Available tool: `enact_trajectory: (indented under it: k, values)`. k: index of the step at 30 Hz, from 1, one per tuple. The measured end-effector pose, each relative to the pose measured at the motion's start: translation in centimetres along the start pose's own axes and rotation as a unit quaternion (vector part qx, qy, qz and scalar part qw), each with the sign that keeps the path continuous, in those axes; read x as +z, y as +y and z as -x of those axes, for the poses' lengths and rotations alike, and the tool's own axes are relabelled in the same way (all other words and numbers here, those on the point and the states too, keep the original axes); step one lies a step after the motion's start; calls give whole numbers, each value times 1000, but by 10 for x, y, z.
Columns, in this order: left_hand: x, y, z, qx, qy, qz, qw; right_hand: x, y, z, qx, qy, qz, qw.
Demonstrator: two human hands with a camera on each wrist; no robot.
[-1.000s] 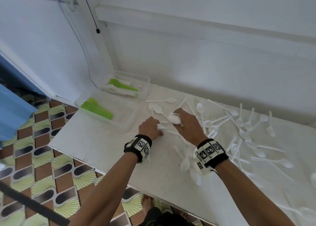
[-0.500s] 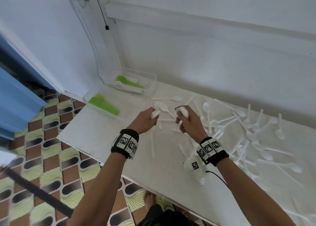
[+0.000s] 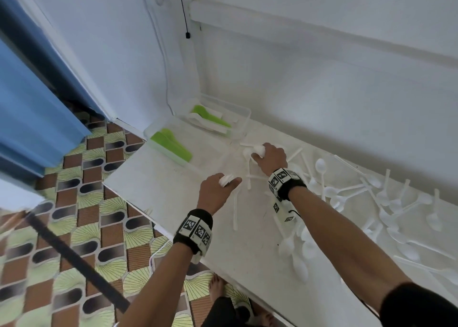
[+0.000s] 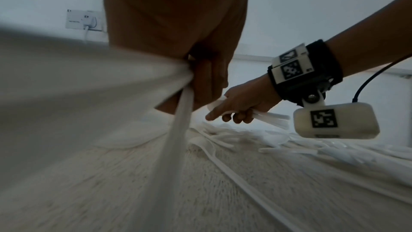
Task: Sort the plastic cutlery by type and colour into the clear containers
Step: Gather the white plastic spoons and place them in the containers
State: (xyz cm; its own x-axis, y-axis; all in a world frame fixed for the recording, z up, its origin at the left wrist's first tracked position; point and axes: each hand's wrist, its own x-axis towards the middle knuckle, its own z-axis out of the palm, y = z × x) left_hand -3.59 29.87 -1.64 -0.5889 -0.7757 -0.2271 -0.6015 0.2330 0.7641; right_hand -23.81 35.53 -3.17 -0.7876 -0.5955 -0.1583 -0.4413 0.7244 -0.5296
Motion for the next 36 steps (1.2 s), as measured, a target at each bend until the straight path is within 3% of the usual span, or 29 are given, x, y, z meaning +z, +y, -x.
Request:
enact_trajectory:
  k: [2, 6, 10, 14, 17, 21, 25, 31, 36]
  values:
    - [2, -5, -4, -10, 3, 10, 1000, 4, 1, -10, -13, -35, 55, 998]
    - [7, -12, -15, -43, -2, -43, 998, 11, 12, -16, -19, -56, 47, 997]
    - [22, -8, -21, -73, -23, -115, 990, 2, 11, -7, -47, 10, -22, 999]
    - [35, 5, -22, -77, -23, -163, 983, -24, 3, 9, -131, 85, -67, 985]
    - [35, 10, -24, -83, -22, -147, 985, -43, -2, 17, -158, 121, -128, 972]
    - [34, 17, -24, -30, -20, -76, 996, -62, -4, 27, -135, 129, -201, 961]
    - [27, 35, -23, 36, -20, 10, 999, -70, -1, 49, -118, 64, -293, 947]
    - [22, 60, -22, 57, -117, 171, 977, -56, 5, 70, 49, 3, -395, 918]
    - [27, 60, -28, 97, -95, 179, 974, -53, 11, 74, 66, -35, -412, 908]
